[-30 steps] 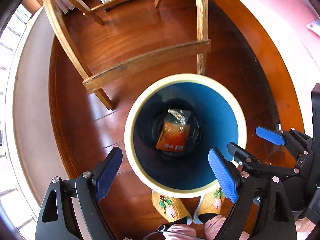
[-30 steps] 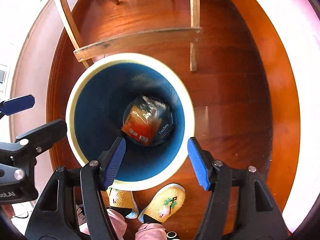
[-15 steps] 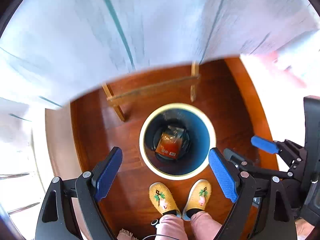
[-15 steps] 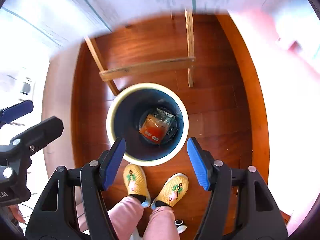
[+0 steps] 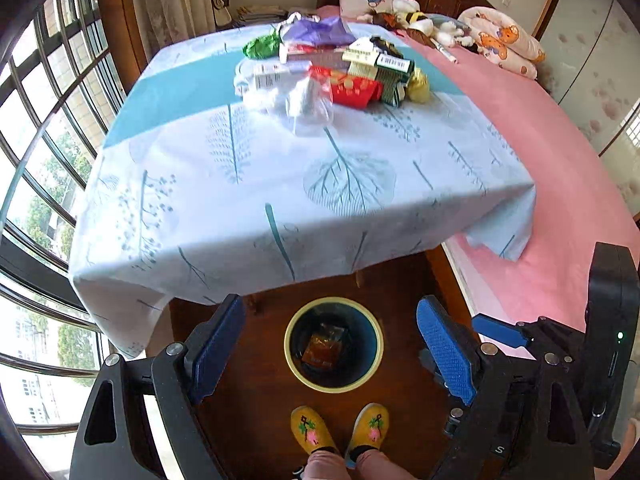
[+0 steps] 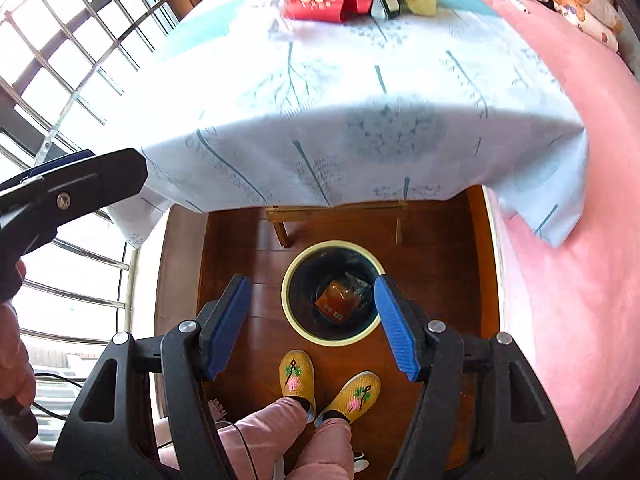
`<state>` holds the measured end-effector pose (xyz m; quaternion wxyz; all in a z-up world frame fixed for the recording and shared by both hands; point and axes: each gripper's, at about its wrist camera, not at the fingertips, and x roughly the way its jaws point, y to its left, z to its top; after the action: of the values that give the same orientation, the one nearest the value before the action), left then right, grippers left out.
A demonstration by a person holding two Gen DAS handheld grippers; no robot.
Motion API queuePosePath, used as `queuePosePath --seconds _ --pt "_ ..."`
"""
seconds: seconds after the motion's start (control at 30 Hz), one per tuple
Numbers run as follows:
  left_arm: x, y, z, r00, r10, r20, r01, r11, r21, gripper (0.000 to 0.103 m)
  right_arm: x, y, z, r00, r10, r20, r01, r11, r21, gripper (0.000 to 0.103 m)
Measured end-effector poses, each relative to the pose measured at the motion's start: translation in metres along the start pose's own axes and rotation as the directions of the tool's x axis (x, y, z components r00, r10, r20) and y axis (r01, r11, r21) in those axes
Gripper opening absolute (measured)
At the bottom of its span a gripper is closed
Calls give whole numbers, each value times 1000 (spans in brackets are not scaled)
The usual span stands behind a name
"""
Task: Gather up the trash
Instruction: 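Raise both open tools from the bin back toward the table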
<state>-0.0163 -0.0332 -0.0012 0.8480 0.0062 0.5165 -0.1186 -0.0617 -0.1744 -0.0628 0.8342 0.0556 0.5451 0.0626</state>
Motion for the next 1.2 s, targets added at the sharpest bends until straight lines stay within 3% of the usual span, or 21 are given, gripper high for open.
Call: queuePosePath --seconds 0.33,0.67,0.8,0.93,1.2 --pt "-62 3 58 996 -23 91 21 1000 21 86 -83 13 59 987 -19 163 19 1000 2 62" --pt "-78 13 106 985 -40 165 28 997 72 86 -125 18 114 939 -148 311 157 988 -4 59" --pt "-69 26 120 984 -37 175 26 998 64 86 -118 16 133 929 -191 317 210 977 -27 54" --pt "-53 44 132 986 -25 166 27 1000 -6 86 -105 11 153 927 -192 321 230 969 -86 52" --pt "4 63 162 991 83 107 -66 986 -152 86 -35 -28 215 942 -154 298 235 937 -260 51"
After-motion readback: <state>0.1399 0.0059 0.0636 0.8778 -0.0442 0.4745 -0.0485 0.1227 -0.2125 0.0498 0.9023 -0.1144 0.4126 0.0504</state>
